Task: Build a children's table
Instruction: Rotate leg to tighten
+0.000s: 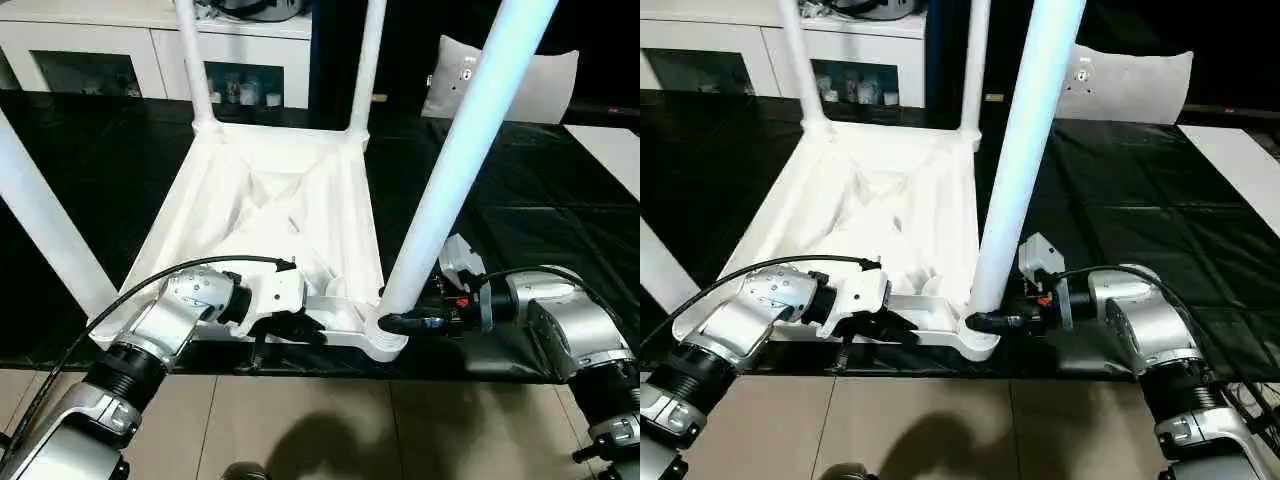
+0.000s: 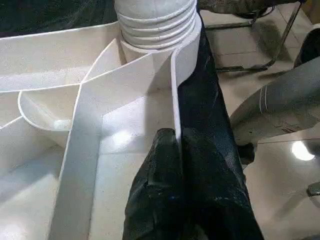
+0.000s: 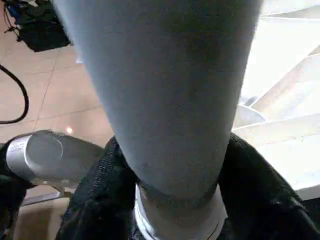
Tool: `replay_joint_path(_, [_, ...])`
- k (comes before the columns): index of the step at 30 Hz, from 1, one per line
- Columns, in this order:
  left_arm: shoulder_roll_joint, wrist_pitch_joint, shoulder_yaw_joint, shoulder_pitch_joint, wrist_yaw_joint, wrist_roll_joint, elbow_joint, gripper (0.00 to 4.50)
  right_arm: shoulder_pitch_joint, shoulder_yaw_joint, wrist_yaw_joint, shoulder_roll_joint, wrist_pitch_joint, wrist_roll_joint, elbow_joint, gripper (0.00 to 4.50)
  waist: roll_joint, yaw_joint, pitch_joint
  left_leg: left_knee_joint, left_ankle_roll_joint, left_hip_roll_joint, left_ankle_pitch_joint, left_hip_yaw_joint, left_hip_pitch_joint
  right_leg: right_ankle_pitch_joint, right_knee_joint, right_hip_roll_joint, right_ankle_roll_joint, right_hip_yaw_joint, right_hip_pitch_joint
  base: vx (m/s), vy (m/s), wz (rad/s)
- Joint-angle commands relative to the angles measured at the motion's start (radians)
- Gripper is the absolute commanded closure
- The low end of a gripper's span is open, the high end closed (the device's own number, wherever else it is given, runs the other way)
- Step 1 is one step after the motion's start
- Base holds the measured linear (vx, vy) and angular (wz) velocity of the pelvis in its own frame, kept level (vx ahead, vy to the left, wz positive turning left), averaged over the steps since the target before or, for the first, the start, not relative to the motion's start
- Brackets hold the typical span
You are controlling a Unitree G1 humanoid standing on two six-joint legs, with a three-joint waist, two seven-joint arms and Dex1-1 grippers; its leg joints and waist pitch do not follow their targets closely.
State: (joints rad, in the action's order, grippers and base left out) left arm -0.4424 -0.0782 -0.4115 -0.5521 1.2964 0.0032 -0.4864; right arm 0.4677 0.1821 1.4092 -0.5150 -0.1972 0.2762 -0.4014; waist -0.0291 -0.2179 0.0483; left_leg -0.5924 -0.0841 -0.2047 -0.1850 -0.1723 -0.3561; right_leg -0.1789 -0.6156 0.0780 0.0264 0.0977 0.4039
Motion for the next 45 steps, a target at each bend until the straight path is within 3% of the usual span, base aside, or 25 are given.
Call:
replay_joint_path(1, [0.002, -0.014, -0.035, -0.001, 0.021, 0.023, -0.014, 4.50, -0.009, -0.004, 0.037, -0.008, -0.032, 0.022, 0.016, 2.43, -0.006, 0.005, -0.066, 0.067, 0.035, -0.036, -0.173, 0.006, 0.005, -0.240, 0.068, 0.079, 0.159, -0.057, -0.051, 0.000, 0.000, 0.00])
replay_joint_path(5, [0.018, 0.012, -0.016, 0.009, 0.012, 0.005, -0.008, 4.50, -0.035, -0.025, 0.016, 0.001, -0.079, 0.062, 0.049, 2.53, -0.009, 0.000, -0.067, 0.066, 0.035, -0.037, -0.171, 0.006, 0.005, -0.242, 0.068, 0.081, 0.157, -0.057, -0.051, 0.000, 0.000, 0.00])
replay_joint_path(9, [0.049, 0.117, 0.018, 0.022, -0.066, -0.013, 0.032, 4.50, -0.074, -0.068, -0.148, 0.058, -0.169, 0.085, 0.134, 2.53, -0.008, 0.001, -0.063, 0.070, 0.023, -0.037, -0.174, 0.008, 0.003, -0.247, 0.069, 0.080, 0.153, -0.059, -0.051, 0.000, 0.000, 0.00])
replay_joint_path(10, [0.076, 0.189, 0.041, 0.015, -0.129, -0.017, 0.041, 4.50, -0.068, -0.083, -0.307, 0.111, -0.203, 0.035, 0.127, 2.53, -0.005, 0.006, -0.061, 0.073, 0.011, -0.034, -0.199, 0.009, 0.006, -0.301, 0.076, 0.082, 0.139, -0.057, -0.050, 0.000, 0.000, 0.00])
replay_joint_path(11, [0.091, 0.216, 0.053, 0.010, -0.156, -0.021, 0.042, 4.50, -0.058, -0.092, -0.383, 0.137, -0.225, 0.011, 0.116, 2.53, -0.006, 0.014, -0.055, 0.079, -0.006, -0.030, -0.228, 0.011, 0.005, -0.377, 0.084, 0.083, 0.118, -0.054, -0.049, -0.050, -0.013, -0.08])
replay_joint_path(12, [0.101, 0.236, 0.061, 0.006, -0.176, -0.024, 0.042, 4.50, -0.050, -0.099, -0.432, 0.155, -0.242, -0.004, 0.107, 2.53, 0.000, 0.024, -0.053, 0.082, -0.023, -0.026, -0.264, 0.015, 0.008, -0.478, 0.096, 0.087, 0.084, -0.049, -0.050, 0.000, 0.000, 0.00])
replay_joint_path(15, [0.140, 0.295, 0.085, -0.013, -0.255, -0.022, 0.039, 4.50, -0.017, -0.119, -0.602, 0.216, -0.282, -0.059, 0.068, 2.53, -0.005, 0.054, -0.052, 0.082, -0.043, -0.021, -0.295, 0.020, 0.006, -0.596, 0.114, 0.089, 0.027, -0.039, -0.051, -0.020, -0.002, -0.03])
replay_joint_path(17, [0.157, 0.307, 0.094, -0.021, -0.288, -0.020, 0.035, 4.50, -0.002, -0.128, -0.671, 0.240, -0.289, -0.081, 0.049, 2.54, -0.005, 0.070, -0.056, 0.082, -0.029, -0.021, -0.281, 0.021, 0.006, -0.557, 0.119, 0.087, 0.019, -0.038, -0.051, 0.000, 0.000, 0.00])
replay_joint_path(18, [0.210, 0.342, 0.122, -0.045, -0.387, -0.012, 0.014, 4.50, 0.036, -0.162, -0.828, 0.295, -0.322, -0.108, 0.007, 2.54, 0.020, 0.073, -0.055, 0.083, -0.032, -0.021, -0.287, 0.023, 0.012, -0.531, 0.115, 0.083, 0.038, -0.039, -0.045, 0.000, 0.000, 0.00])
replay_joint_path(19, [0.258, 0.370, 0.139, -0.066, -0.469, -0.003, -0.008, 4.50, 0.061, -0.184, -0.925, 0.331, -0.315, -0.118, -0.017, 2.54, 0.012, 0.083, -0.053, 0.083, -0.034, -0.021, -0.290, 0.019, 0.010, -0.522, 0.120, 0.080, 0.041, -0.041, -0.043, 0.000, 0.000, 0.00])
replay_joint_path(21, [0.297, 0.387, 0.151, -0.084, -0.529, 0.005, -0.029, 4.50, 0.077, -0.199, -0.975, 0.357, -0.293, -0.118, -0.031, 2.54, 0.004, 0.079, -0.064, 0.075, -0.037, -0.017, -0.261, 0.015, 0.019, -0.474, 0.113, 0.084, 0.059, -0.044, -0.045, 0.000, 0.000, 0.00])
replay_joint_path(22, [0.311, 0.395, 0.154, -0.089, -0.552, 0.010, -0.034, 4.50, 0.080, -0.204, -0.984, 0.366, -0.286, -0.119, -0.030, 2.54, 0.007, 0.079, -0.064, 0.078, -0.025, -0.022, -0.217, 0.016, 0.006, -0.385, 0.101, 0.079, 0.079, -0.049, -0.050, 0.000, 0.000, 0.00])
replay_joint_path(23, [0.313, 0.393, 0.150, -0.092, -0.556, 0.014, -0.035, 4.50, 0.079, -0.206, -0.983, 0.370, -0.281, -0.118, -0.026, 2.00, 0.007, 0.079, -0.061, 0.079, -0.019, -0.023, -0.219, 0.015, 0.006, -0.367, 0.099, 0.076, 0.083, -0.049, -0.049, 0.000, 0.000, 0.00])
replay_joint_path(24, [0.311, 0.387, 0.142, -0.096, -0.559, 0.025, -0.037, 4.50, 0.075, -0.211, -0.975, 0.375, -0.274, -0.112, -0.014, 1.86, 0.008, 0.077, -0.065, 0.076, -0.015, -0.022, -0.222, 0.013, 0.010, -0.335, 0.095, 0.075, 0.092, -0.051, -0.048, 0.000, 0.000, 0.00])
replay_joint_path(26, [0.299, 0.369, 0.129, -0.098, -0.548, 0.037, -0.039, 4.50, 0.067, -0.214, -0.955, 0.373, -0.267, -0.100, 0.004, 1.81, 0.008, 0.072, -0.071, 0.073, 0.005, -0.021, -0.158, 0.010, 0.004, -0.190, 0.078, 0.072, 0.129, -0.055, -0.055, 0.057, -0.010, 0.04])
replay_joint_path(29, [0.274, 0.334, 0.121, -0.096, -0.525, 0.056, -0.054, 4.50, 0.047, -0.205, -0.899, 0.349, -0.246, -0.092, 0.034, 1.44, 0.005, 0.069, -0.072, 0.070, 0.023, -0.018, -0.117, 0.007, 0.000, -0.119, 0.071, 0.072, 0.145, -0.056, -0.062, 0.017, -0.006, 0.01])
replay_joint_path(32, [0.249, 0.309, 0.115, -0.091, -0.494, 0.060, -0.060, 4.50, 0.031, -0.197, -0.840, 0.306, -0.224, -0.086, 0.041, 1.27, 0.007, 0.064, -0.070, 0.072, 0.031, -0.020, -0.112, 0.007, 0.000, -0.142, 0.075, 0.075, 0.137, -0.054, -0.065, 0.000, 0.000, 0.00])
replay_joint_path(36, [0.221, 0.280, 0.100, -0.075, -0.449, 0.057, -0.057, 4.50, 0.018, -0.183, -0.755, 0.244, -0.201, -0.088, 0.038, 0.95, 0.008, 0.069, -0.067, 0.073, 0.023, -0.022, -0.136, 0.007, 0.001, -0.184, 0.080, 0.075, 0.137, -0.053, -0.063, 0.000, 0.000, 0.00])
replay_joint_path(38, [0.195, 0.223, 0.088, -0.059, -0.390, 0.050, -0.056, 4.50, 0.008, -0.166, -0.659, 0.184, -0.162, -0.093, 0.036, 0.63, 0.008, 0.066, -0.067, 0.073, 0.027, -0.023, -0.147, 0.006, 0.003, -0.206, 0.083, 0.075, 0.131, -0.053, -0.063, 0.000, 0.000, 0.00])
replay_joint_path(41, [0.151, 0.120, 0.056, -0.037, -0.281, 0.050, -0.057, 4.50, 0.002, -0.156, -0.488, 0.100, -0.112, -0.070, 0.037, 0.53, 0.000, 0.059, -0.066, 0.072, 0.042, -0.024, -0.156, 0.007, 0.002, -0.222, 0.083, 0.076, 0.124, -0.053, -0.065, 0.000, 0.000, 0.00])
replay_joint_path(43, [0.119, 0.083, 0.027, -0.031, -0.222, 0.063, -0.056, 4.50, 0.005, -0.144, -0.402, 0.064, -0.107, -0.048, 0.042, 0.32, 0.003, 0.055, -0.065, 0.072, 0.049, -0.025, -0.158, 0.006, 0.003, -0.233, 0.083, 0.076, 0.125, -0.053, -0.060, 0.000, 0.000, 0.00])
replay_joint_path(44, [0.105, 0.067, 0.017, -0.028, -0.190, 0.061, -0.052, 4.50, 0.003, -0.125, -0.341, 0.039, -0.099, -0.045, 0.045, 0.32, -0.010, 0.052, -0.064, 0.071, 0.055, -0.027, -0.161, 0.003, 0.004, -0.247, 0.085, 0.075, 0.123, -0.052, -0.060, 0.000, 0.000, 0.00])
replay_joint_path(45, [0.097, 0.055, 0.011, -0.026, -0.170, 0.059, -0.050, 4.50, 0.001, -0.110, -0.300, 0.021, -0.091, -0.043, 0.046, 0.32, -0.011, 0.047, -0.064, 0.070, 0.058, -0.027, -0.163, 0.004, 0.004, -0.258, 0.083, 0.075, 0.123, -0.051, -0.061, 0.000, 0.000, 0.00])
